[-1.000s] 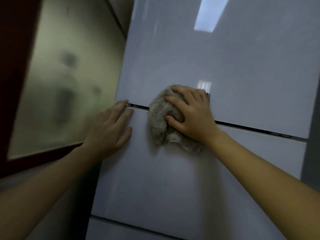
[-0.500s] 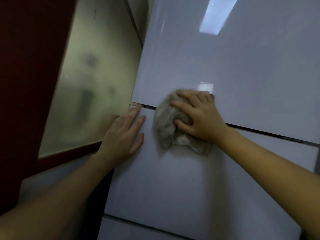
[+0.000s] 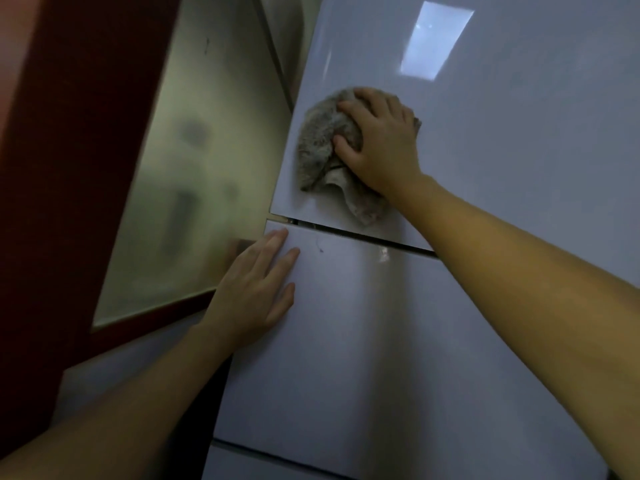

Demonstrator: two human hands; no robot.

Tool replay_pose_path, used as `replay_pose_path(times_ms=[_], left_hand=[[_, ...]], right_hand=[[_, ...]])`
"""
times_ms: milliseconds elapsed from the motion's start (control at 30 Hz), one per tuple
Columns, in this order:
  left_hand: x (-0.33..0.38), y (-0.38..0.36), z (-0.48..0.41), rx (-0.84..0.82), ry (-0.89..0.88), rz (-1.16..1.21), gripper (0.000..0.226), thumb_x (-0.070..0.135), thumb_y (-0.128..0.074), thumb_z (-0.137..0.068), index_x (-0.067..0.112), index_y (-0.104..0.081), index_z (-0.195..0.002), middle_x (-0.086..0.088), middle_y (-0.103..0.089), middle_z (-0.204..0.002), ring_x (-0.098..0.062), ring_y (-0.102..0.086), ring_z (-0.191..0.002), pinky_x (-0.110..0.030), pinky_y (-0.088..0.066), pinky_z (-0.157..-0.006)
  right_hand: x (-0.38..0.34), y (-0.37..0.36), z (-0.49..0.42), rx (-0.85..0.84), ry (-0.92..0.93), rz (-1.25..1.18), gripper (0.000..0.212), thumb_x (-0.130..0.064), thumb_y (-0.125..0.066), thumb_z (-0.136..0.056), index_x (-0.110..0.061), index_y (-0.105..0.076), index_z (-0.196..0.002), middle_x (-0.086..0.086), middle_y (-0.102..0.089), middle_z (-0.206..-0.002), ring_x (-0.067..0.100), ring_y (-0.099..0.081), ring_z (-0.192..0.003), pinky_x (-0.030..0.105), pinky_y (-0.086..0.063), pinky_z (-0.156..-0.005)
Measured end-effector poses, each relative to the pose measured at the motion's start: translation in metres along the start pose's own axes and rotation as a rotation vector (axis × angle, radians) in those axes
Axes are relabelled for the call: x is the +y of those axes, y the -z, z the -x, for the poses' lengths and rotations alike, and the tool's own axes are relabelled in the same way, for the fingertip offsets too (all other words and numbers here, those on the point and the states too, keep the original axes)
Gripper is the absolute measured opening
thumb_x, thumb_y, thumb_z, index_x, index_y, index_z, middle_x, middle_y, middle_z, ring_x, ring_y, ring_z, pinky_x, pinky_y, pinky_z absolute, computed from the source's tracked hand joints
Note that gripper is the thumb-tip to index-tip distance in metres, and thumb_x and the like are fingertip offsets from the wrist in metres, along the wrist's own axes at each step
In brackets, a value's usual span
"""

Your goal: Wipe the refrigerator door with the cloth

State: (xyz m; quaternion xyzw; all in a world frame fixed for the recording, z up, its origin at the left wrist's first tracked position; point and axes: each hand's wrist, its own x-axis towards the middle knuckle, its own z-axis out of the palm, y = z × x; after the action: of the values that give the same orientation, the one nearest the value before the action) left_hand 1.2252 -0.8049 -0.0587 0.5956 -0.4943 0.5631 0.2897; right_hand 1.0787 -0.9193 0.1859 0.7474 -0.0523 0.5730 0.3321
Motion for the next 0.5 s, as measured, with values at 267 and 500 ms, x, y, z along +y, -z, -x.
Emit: replay_pose_path(times_ms=[267, 500], left_hand=[[0.002, -0.001, -0.001, -0.001, 0.003, 0.017, 0.054, 0.036, -0.044, -0.098, 0.002, -0.057, -0.138, -0.024, -0.045, -0.154, -0.038, -0.048, -0.140, -0.043, -0.034, -0.115], [0.005, -0.002, 0.001, -0.002, 0.018, 0.038, 0.055, 0.037, -0.043, -0.099, 0.004, -0.055, -0.141, -0.023, -0.042, -0.156, -0.037, -0.042, -0.143, -0.043, -0.033, -0.117]], right_hand=[[0.001, -0.002, 0.017, 0.039, -0.049, 0.006, 0.058, -0.053, -0.054, -0.090, -0.025, -0.057, -0.141, 0.004, -0.050, -0.151, 0.028, -0.045, -0.138, 0.043, -0.031, -0.112], [-0.011, -0.002, 0.050, -0.063, 0.171, -0.002, 0.058, -0.052, -0.057, -0.089, -0.025, -0.059, -0.140, 0.007, -0.052, -0.149, 0.032, -0.049, -0.133, 0.047, -0.036, -0.109]])
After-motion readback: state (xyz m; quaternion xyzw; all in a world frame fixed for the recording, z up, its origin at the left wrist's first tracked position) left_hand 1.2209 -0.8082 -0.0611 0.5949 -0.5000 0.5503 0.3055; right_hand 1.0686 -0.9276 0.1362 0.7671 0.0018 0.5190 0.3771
